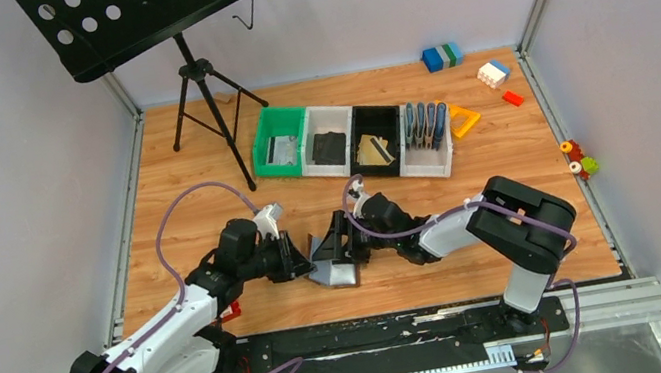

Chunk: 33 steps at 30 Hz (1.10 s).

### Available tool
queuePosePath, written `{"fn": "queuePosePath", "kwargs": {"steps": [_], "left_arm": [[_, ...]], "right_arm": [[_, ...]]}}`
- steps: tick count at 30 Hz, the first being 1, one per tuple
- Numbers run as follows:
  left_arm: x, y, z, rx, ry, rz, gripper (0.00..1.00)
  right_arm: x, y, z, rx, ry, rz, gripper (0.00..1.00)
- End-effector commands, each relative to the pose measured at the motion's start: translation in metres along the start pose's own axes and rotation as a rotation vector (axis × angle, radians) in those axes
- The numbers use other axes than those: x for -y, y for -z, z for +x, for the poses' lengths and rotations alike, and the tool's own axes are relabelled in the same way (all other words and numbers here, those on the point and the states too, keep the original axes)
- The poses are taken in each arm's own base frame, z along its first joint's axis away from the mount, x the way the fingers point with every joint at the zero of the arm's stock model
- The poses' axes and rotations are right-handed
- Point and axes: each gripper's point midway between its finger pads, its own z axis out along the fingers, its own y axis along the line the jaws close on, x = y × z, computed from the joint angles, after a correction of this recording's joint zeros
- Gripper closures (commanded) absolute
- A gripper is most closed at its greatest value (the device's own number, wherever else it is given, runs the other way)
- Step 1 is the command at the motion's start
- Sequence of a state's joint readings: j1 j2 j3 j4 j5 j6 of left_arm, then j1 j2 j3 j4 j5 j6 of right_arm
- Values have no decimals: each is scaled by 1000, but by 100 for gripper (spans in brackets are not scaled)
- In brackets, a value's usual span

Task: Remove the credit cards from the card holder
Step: Remove the credit card from the card holder.

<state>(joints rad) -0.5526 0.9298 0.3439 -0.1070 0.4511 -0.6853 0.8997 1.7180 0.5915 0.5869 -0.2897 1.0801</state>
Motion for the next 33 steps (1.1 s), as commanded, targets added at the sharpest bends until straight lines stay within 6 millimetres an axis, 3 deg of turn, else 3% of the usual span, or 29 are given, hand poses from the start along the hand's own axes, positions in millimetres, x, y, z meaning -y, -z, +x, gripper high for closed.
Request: {"fn": "queuePosePath", "kwargs": {"steps": [1, 7, 17, 24, 33], "left_arm": [[15, 1, -9, 31, -53, 81, 77], [17, -1, -11, 32, -58, 91, 73], [13, -1, -13, 36, -57, 59, 63], [4, -4, -10, 15, -44, 19, 69], [-4, -1, -15, 18, -58, -49, 78]], "right_arm": [[-6, -9, -11, 26, -6, -5, 33], [7, -11, -8, 12, -2, 56, 43], [16, 5, -11, 43, 43, 122, 58], [28, 10, -10, 33, 94, 194, 55], [21, 32, -20, 78, 154, 239, 48]]}}
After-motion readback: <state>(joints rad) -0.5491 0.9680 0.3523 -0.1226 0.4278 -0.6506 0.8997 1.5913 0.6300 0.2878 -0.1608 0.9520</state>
